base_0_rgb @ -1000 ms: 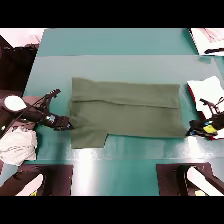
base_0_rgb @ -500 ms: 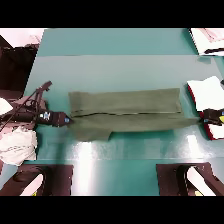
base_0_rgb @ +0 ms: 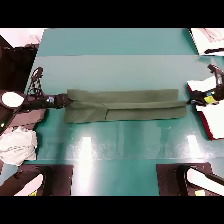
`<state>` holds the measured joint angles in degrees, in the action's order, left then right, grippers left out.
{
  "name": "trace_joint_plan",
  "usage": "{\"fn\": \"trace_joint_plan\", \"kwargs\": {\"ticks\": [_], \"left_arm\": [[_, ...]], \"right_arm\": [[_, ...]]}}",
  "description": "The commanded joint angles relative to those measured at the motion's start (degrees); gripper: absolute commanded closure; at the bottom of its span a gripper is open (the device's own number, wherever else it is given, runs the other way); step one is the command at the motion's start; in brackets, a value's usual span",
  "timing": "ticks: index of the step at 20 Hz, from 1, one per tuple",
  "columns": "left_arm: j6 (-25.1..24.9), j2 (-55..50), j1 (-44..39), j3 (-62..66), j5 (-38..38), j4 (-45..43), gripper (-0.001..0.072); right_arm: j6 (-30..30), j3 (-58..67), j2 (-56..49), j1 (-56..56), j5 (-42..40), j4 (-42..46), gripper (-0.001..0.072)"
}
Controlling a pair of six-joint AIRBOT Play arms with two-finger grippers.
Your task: Fold the shirts.
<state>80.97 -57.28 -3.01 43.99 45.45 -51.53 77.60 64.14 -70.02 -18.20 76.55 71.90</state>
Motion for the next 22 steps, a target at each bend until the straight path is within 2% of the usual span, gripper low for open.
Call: {"fn": "trace_joint_plan", "kwargs": {"ticks": [1, 3, 4, 5, 6, 7, 9, 11, 12, 13, 14, 15, 16, 19, 22], "left_arm": [[0.1, -4.2, 0.1, 0.8, -8.1, -0.1, 0.0681], [0.2, -6.0, 0.1, 2.2, -10.3, 0.3, 0.068], [1.0, -6.6, 0.1, 2.9, -11.6, 0.4, 0.0607], [2.5, -7.1, 0.1, 3.4, -12.9, 0.6, 0.0329], [3.9, -7.4, 0.1, 3.9, -14.2, 0.6, 0.0107], [4.4, -7.5, 0.1, 4.5, -14.5, 0.6, 0.0094], [4.1, -7.4, 0.1, 6.5, -12.7, 0.6, 0.0094], [4.0, -7.4, 0.1, 8.6, -7.5, 0.5, 0.0095], [3.9, -7.4, 0.1, 9.2, -4.3, 0.6, 0.0149], [3.3, -7.4, 0.1, 9.3, -1.7, 0.7, 0.0416], [1.6, -7.4, 0.1, 9.3, 0.2, 1.0, 0.0645], [-0.1, -7.4, 0.1, 9.3, 2.1, 1.0, 0.0672], [-0.4, -7.4, 0.1, 9.3, 3.5, 1.0, 0.0672], [-0.4, -7.4, 0.1, 9.3, 7.1, 1.0, 0.0673], [-0.4, -7.4, 0.1, 9.3, 9.1, 1.0, 0.0673]], "right_arm": [[1.3, 3.6, -5.8, 3.3, -4.3, -0.4, 0.0693], [3.5, 5.0, -8.2, 4.9, -8.0, -1.1, 0.0688], [3.4, 5.6, -9.2, 5.4, -10.5, -3.6, 0.0658], [3.4, 6.2, -10.2, 5.3, -12.8, -6.6, 0.0439], [3.3, 7.1, -11.1, 5.4, -14.2, -9.6, 0.0222], [3.3, 8.3, -11.7, 5.0, -14.6, -11.6, 0.0193], [2.1, 10.5, -12.0, 3.3, -12.2, -12.2, 0.0193], [-1.0, 10.8, -12.0, -0.2, -5.7, -12.2, 0.0193], [-3.4, 9.9, -12.0, -2.5, -2.5, -12.2, 0.0194], [-5.6, 8.6, -12.0, -4.7, -0.4, -12.2, 0.0193], [-7.3, 6.9, -12.1, -6.8, 0.2, -12.3, 0.0185], [-7.9, 5.0, -12.3, -8.8, 0.0, -12.3, 0.013], [-8.6, 3.6, -13.0, -10.3, 0.1, -12.5, 0.0112], [-11.5, 1.9, -17.7, -12.2, 2.1, -14.3, 0.0113], [-16.5, 1.9, -22.5, -12.2, 2.4, -21.9, 0.0113]]}}
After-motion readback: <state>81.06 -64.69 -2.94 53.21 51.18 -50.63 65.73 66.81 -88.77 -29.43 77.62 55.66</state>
